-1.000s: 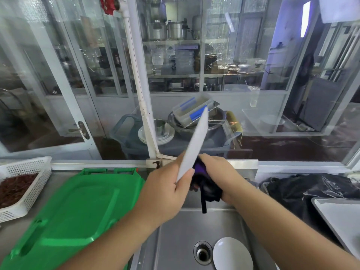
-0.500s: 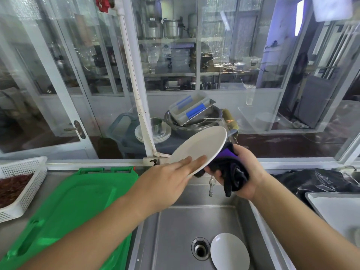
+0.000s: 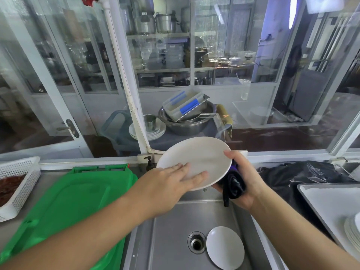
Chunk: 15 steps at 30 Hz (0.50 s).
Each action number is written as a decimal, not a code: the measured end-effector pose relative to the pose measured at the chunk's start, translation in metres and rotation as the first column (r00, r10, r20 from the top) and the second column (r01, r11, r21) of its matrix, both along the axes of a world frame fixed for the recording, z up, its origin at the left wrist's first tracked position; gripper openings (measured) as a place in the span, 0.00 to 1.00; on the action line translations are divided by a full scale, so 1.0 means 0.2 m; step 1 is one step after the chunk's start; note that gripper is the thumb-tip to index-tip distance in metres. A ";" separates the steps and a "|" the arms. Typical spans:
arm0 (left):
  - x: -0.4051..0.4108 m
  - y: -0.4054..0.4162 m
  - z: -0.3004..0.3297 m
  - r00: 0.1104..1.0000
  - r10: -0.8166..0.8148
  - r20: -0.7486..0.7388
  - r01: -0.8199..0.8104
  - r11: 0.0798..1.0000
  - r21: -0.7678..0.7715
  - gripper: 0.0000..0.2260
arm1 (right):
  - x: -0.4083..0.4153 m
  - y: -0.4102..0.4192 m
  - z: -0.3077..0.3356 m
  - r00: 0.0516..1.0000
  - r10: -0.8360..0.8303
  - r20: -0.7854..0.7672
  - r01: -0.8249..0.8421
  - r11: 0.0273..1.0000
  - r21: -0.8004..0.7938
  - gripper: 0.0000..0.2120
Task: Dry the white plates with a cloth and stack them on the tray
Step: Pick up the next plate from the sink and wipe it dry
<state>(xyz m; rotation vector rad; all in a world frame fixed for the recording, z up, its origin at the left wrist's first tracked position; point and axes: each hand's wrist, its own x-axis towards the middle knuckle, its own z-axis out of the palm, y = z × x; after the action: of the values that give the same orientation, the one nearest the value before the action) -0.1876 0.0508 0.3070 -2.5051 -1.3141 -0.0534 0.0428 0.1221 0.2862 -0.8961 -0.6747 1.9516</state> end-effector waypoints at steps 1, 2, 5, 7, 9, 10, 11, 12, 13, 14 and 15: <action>0.02 -0.01 -0.01 1.000 -0.017 0.010 0.017 0.999 0.044 0.35 | 0.01 0.00 -0.02 1.000 -0.020 -0.012 0.020 1.000 -0.006 0.26; 0.03 -0.01 -0.02 0.999 -0.030 0.018 0.028 0.997 0.074 0.34 | 0.02 0.00 -0.03 0.999 -0.036 -0.024 0.036 0.999 -0.010 0.27; 0.09 -0.01 -0.05 0.999 -0.037 0.024 0.033 0.989 0.148 0.34 | 0.05 0.01 -0.06 0.997 -0.060 -0.052 0.059 0.998 -0.013 0.28; 0.12 0.00 -0.05 0.999 -0.030 0.028 0.024 0.984 0.178 0.35 | 0.09 0.01 -0.08 0.994 -0.078 -0.079 0.077 0.997 -0.018 0.29; 0.15 0.01 -0.05 0.997 -0.028 0.076 0.015 0.986 0.164 0.34 | 0.12 0.02 -0.09 0.990 -0.096 -0.099 0.095 0.995 -0.013 0.30; 0.17 0.01 -0.05 0.995 -0.023 0.098 0.009 0.990 0.142 0.33 | 0.14 0.02 -0.10 0.989 -0.098 -0.109 0.097 0.995 -0.014 0.31; 0.18 0.02 -0.05 0.995 -0.006 0.102 -0.006 0.994 0.111 0.31 | 0.16 0.03 -0.11 0.988 -0.098 -0.118 0.096 0.995 -0.021 0.32; 0.20 0.02 -0.05 0.995 0.020 0.095 -0.027 0.997 0.074 0.30 | 0.18 0.03 -0.11 0.988 -0.098 -0.122 0.095 0.995 -0.027 0.32; 0.22 0.02 -0.07 0.994 0.056 0.094 -0.059 0.998 0.023 0.30 | 0.20 0.04 -0.12 0.987 -0.094 -0.129 0.091 0.995 -0.031 0.32; 0.23 0.03 -0.08 0.990 0.086 0.112 -0.085 0.996 -0.016 0.30 | 0.22 0.05 -0.12 0.986 -0.087 -0.139 0.084 0.996 -0.032 0.32; 0.24 0.03 -0.09 0.982 0.100 0.161 -0.097 0.995 -0.029 0.31 | 0.24 0.06 -0.13 0.986 -0.082 -0.145 0.077 0.996 -0.034 0.31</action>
<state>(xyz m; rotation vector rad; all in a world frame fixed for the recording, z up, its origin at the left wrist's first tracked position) -0.1389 0.0568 0.2881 -2.4939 -1.5078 -0.2269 0.0918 0.1335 0.2598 -0.7761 -0.5198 1.9379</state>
